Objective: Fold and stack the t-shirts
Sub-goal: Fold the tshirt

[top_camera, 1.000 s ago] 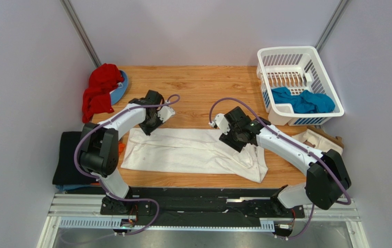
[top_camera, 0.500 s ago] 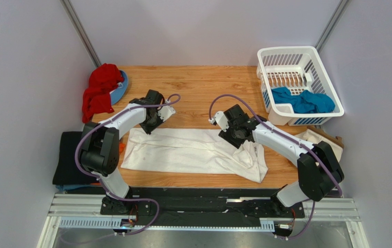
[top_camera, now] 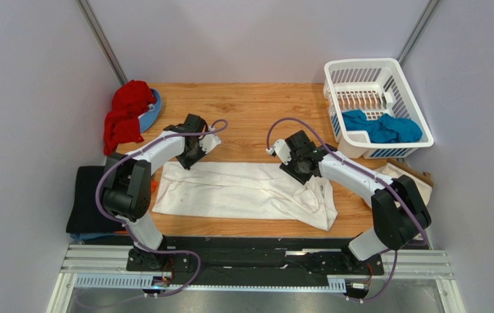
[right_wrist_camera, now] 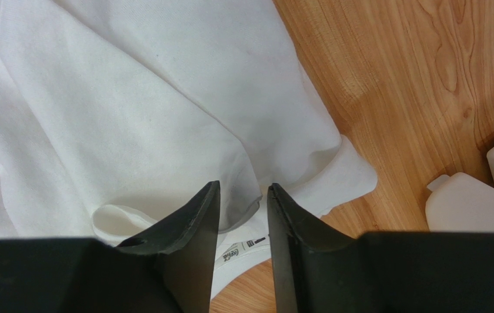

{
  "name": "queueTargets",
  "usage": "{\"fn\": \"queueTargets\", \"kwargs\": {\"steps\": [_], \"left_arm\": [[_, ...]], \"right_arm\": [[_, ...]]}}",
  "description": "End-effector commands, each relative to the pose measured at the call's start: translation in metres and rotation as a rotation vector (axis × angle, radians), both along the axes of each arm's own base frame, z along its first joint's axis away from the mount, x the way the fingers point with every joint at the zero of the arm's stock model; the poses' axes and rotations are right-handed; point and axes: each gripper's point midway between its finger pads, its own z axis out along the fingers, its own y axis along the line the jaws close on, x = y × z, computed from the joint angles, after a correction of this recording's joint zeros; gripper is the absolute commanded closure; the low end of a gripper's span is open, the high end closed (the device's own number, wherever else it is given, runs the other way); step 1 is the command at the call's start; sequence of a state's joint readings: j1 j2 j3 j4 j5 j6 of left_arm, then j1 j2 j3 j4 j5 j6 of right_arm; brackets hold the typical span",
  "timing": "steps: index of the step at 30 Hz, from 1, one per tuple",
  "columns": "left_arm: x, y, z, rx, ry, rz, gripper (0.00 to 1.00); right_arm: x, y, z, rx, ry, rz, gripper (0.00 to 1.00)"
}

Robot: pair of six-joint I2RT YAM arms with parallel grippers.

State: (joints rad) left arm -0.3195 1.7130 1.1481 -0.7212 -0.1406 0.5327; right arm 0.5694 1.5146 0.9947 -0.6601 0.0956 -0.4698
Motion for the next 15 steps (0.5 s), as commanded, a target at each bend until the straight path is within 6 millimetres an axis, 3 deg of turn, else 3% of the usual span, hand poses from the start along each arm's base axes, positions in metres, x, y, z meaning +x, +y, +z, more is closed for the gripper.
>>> {"fn": "queueTargets", "kwargs": {"steps": [1, 7, 15], "left_arm": [[0.002, -0.001, 0.000, 0.003, -0.011, -0.018, 0.77], [0.003, 0.002, -0.004, 0.018, -0.013, -0.018, 0.77], [0.008, 0.001, -0.003, 0.024, -0.020, -0.017, 0.78]], "right_arm": [[0.005, 0.004, 0.000, 0.018, -0.019, 0.012, 0.71], [-0.004, 0.006, 0.006, 0.037, 0.021, 0.016, 0.92], [-0.042, 0.013, 0.048, 0.095, 0.067, 0.101, 0.97]]}}
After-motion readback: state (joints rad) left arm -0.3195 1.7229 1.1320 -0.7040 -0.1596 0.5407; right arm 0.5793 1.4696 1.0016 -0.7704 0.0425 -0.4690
